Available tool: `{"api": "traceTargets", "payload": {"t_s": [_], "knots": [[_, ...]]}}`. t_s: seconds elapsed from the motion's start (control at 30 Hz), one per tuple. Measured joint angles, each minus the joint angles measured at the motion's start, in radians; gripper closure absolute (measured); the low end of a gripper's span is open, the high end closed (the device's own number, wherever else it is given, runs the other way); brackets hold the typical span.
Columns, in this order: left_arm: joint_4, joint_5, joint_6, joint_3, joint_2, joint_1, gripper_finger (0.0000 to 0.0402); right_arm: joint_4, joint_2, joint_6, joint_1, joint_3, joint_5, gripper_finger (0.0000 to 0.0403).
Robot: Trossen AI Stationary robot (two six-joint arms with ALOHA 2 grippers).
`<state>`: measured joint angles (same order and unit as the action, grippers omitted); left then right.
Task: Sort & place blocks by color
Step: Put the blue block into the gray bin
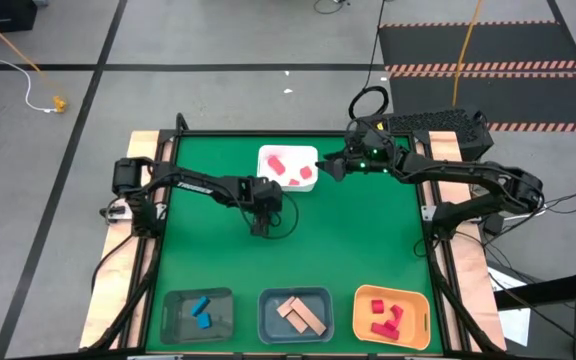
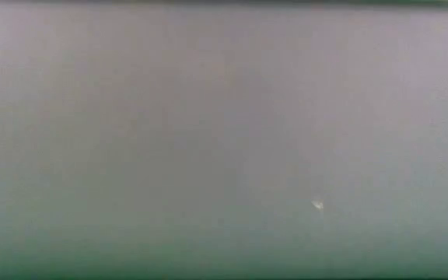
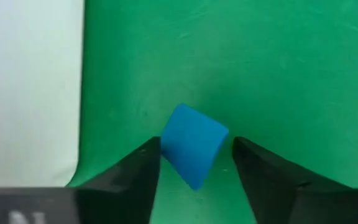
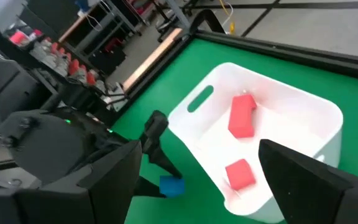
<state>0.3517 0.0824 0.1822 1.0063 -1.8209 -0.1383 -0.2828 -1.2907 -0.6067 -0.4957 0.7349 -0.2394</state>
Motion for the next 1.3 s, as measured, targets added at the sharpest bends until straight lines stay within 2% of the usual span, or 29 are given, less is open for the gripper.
{"api": "traceTargets", "payload": {"t_s": [0.23,0.3,0.47,0.67,0.8,1.0,1.2,1.3], "knots": [[0.002,-0.043,0.022,0.001,0.001,0.003,0.0323,0.043,0.014,-0.010,0.000,0.000,-0.001,0.0090],[0.008,-0.048,0.011,0.001,0.001,0.003,0.0348,0.074,0.029,-0.011,0.000,0.000,-0.001,0.0090],[0.034,-0.056,-0.029,0.000,0.047,0.003,0.0366,0.187,0.099,-0.012,0.000,0.000,-0.054,0.0090],[0.152,-0.101,-0.062,-0.008,0.186,0.004,0.0379,0.407,0.199,-0.006,0.000,0.000,-0.132,0.0090],[0.193,-0.167,-0.079,-0.006,0.249,0.010,0.0399,0.564,0.251,0.028,0.000,-0.001,-0.132,0.0090],[0.193,-0.215,-0.124,-0.006,0.293,0.044,0.0401,0.783,0.306,0.070,0.000,0.000,-0.129,0.0090],[0.322,-0.295,-0.178,-0.003,0.352,0.113,0.0401,1.071,0.353,0.088,0.000,0.000,-0.132,0.0090],[0.387,-0.374,-0.243,-0.004,0.402,0.162,0.0401,1.201,0.379,0.102,0.000,0.000,-0.132,0.0090]]}}
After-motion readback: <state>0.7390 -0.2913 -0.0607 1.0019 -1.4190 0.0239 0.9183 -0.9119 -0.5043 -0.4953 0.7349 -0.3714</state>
